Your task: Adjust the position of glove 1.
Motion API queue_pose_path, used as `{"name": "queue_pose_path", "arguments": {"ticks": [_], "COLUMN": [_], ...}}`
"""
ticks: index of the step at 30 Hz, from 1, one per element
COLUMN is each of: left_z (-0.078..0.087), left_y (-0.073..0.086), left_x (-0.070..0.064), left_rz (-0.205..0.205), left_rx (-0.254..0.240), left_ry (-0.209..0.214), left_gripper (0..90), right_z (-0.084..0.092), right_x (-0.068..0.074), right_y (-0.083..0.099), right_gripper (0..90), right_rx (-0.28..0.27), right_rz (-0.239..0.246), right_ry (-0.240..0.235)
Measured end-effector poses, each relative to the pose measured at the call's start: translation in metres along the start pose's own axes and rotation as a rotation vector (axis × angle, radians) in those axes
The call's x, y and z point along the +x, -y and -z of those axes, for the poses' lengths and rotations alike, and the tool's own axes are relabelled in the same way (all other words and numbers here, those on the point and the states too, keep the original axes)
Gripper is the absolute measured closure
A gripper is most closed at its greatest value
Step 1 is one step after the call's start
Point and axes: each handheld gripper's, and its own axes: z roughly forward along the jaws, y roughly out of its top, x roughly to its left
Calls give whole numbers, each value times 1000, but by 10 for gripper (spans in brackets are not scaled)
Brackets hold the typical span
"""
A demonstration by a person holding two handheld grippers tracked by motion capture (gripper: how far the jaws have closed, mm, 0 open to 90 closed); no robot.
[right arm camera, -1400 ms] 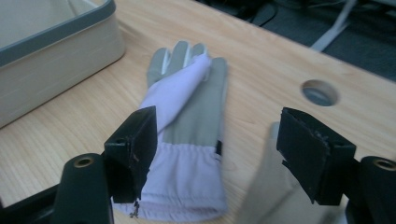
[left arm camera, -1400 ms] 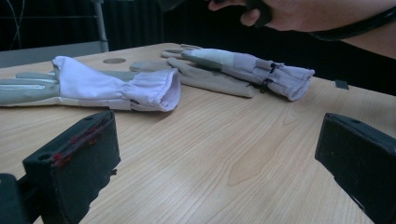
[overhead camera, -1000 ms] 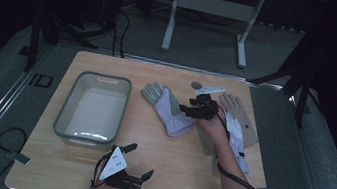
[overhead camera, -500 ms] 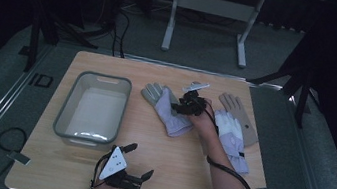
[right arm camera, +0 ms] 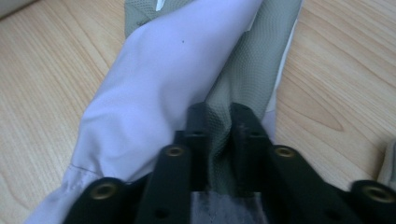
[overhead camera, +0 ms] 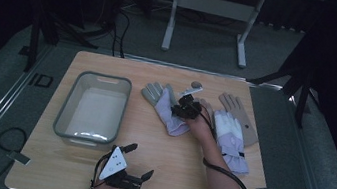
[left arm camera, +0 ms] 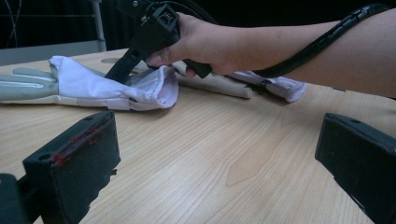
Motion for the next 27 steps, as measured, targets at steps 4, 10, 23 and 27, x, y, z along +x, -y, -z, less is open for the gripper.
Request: {"name": "queue_pose_path", "arguments": {"ticks": [4,10,23,27], "left_z": [0,0,0,0], "left_y": [0,0,0,0], "left_x": [0,0,0,0], "left_rz": [5,10,4,4], "left_rx": [0,-4,-4,-4], "left_ry": [-3,-5,-11,-12], "left_gripper": [0,0,0,0], "right_z": [2,24,82,93], "right_x": [4,17,53,62], "right_y": [-1,3,29,37], "right_gripper": [865,874,874,872], "right_rx": [4,-67,-204,-221], "right_rz": [-80,-214,-416,-440], "right_ry": [17,58,128,174]}}
